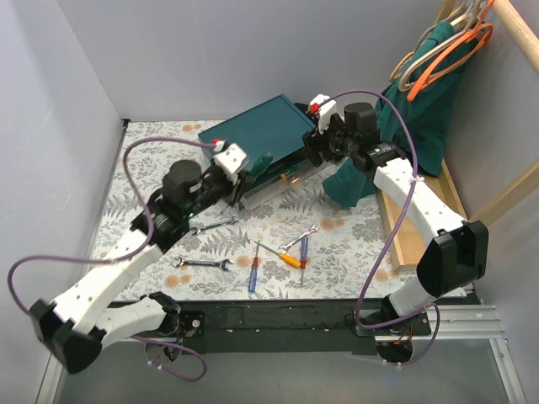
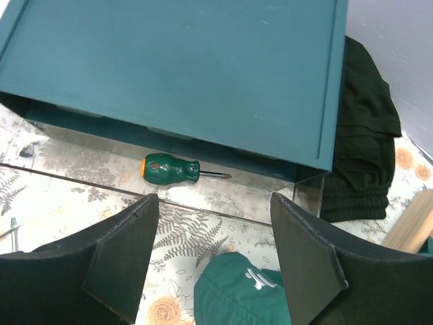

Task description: Sort the tools into containers

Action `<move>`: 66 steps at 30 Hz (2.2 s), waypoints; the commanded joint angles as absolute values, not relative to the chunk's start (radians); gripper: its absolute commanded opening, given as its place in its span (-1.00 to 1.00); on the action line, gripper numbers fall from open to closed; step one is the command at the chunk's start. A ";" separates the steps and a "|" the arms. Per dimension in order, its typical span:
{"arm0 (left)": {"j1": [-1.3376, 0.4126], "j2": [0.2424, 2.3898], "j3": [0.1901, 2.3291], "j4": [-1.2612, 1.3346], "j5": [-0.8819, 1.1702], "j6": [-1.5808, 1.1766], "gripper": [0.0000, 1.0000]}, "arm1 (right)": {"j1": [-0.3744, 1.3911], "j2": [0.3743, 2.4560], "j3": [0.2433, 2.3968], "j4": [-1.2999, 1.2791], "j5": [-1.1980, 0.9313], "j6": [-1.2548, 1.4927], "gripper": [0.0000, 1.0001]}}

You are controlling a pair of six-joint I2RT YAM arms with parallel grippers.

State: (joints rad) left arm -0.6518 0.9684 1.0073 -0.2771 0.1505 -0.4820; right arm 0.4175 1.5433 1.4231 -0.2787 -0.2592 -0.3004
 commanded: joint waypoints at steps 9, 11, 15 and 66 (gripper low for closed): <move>-0.641 1.425 1.175 0.199 0.132 -0.351 -1.00 | 0.408 1.414 1.332 -0.218 -0.150 -0.284 0.49; -0.635 1.453 1.190 0.221 0.140 -0.350 -1.00 | 0.402 1.402 1.316 -0.210 -0.146 -0.281 0.50; -0.634 1.506 1.222 0.232 0.137 -0.354 -1.00 | 0.391 1.390 1.298 -0.212 -0.147 -0.279 0.50; -0.077 1.351 1.273 -0.233 -0.196 -0.808 0.96 | 0.999 2.069 1.529 -0.989 -0.692 -1.851 0.05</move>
State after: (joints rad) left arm -0.1070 1.3895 1.2457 -0.2176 -0.2131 -0.7860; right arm 0.9890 2.0396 1.5700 -0.9878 -0.7136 -1.7752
